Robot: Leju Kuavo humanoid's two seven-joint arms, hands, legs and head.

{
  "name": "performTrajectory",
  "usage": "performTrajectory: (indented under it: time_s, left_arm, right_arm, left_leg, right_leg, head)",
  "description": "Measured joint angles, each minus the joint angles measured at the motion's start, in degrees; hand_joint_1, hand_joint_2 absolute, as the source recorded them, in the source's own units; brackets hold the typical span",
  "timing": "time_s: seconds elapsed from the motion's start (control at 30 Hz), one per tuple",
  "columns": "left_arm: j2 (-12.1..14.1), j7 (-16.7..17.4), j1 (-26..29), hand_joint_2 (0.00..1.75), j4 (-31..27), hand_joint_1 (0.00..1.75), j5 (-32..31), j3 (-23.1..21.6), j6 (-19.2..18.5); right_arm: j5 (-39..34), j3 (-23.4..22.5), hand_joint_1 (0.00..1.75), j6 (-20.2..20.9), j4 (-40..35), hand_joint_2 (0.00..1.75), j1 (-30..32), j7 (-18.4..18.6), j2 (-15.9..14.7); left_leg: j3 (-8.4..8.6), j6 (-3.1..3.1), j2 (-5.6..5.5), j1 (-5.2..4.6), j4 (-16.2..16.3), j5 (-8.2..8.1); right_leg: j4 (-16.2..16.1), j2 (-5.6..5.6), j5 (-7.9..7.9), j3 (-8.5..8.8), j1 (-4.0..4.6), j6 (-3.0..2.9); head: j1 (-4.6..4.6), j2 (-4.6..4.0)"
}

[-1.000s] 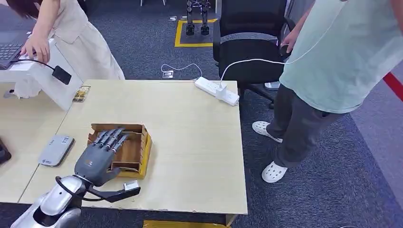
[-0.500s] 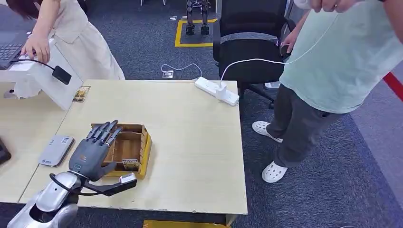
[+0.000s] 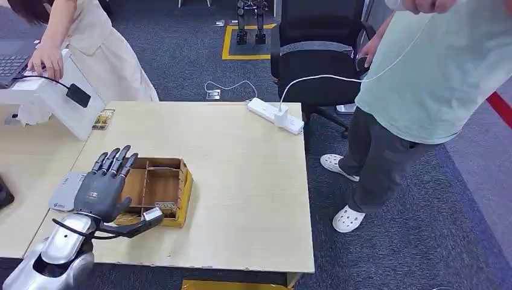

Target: Pass the card to the sensor for recognition and then transmit it.

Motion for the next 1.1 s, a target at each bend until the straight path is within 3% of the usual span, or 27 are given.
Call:
performTrajectory:
  time_s: [0.1, 0.3, 0.47, 0.87, 1.1]
  left_arm:
    - [1.2, -3.6, 0.4, 1.75, 0.4, 0.00, 3.5, 0.3, -2.9]
    - [5.8, -7.2, 1.0, 1.75, 0.3, 0.00, 8.6, 1.2, -6.0]
    - [7.7, -8.1, 1.3, 1.75, -0.5, 0.00, 10.6, 1.9, -6.7]
    - [5.7, -7.7, 1.2, 1.75, -1.4, 0.00, 9.2, 3.2, 0.1]
    - [5.7, -8.1, 0.9, 1.75, -2.5, 0.00, 11.4, 5.4, -0.1]
  right_arm:
    - [0.3, -0.4, 0.00, 0.0, 0.0, 1.75, 0.0, 0.0, 0.0]
    - [0.7, -0.7, 0.00, 0.1, 0.0, 1.75, 0.0, 0.0, 0.0]
    - [1.1, -0.8, 0.00, 0.2, 0.0, 1.75, -0.1, -0.1, 0.0]
    - [2.0, -0.9, 0.00, 0.8, 0.0, 1.75, -0.2, -0.1, 0.0]
    - [2.2, -1.0, 0.00, 0.8, 0.0, 1.75, -0.2, -0.1, 0.1]
  left_leg:
    - [-0.01, 0.00, 0.03, 0.02, 0.0, 0.00]
    - [0.00, 0.00, 0.01, 0.05, 0.0, 0.00]
    - [0.00, 0.00, 0.01, 0.05, 0.0, 0.00]
    - [0.01, 0.00, 0.01, 0.05, 0.0, 0.00]
    - [0.01, -0.01, 0.01, 0.07, 0.0, 0.01]
  right_leg:
    - [0.0, 0.05, 0.00, -0.01, 0.02, 0.00]
    - [0.0, 0.03, 0.00, 0.00, 0.05, 0.00]
    - [0.0, 0.03, 0.00, 0.01, 0.05, 0.00]
    - [0.0, 0.03, 0.00, 0.00, 0.04, 0.00]
    - [0.0, 0.03, 0.00, 0.00, 0.06, -0.01]
  head:
    - [-0.02, 0.00]
    - [0.00, 0.00]
    - [0.00, 0.00]
    - [0.00, 0.00]
    - [-0.02, 0.00]
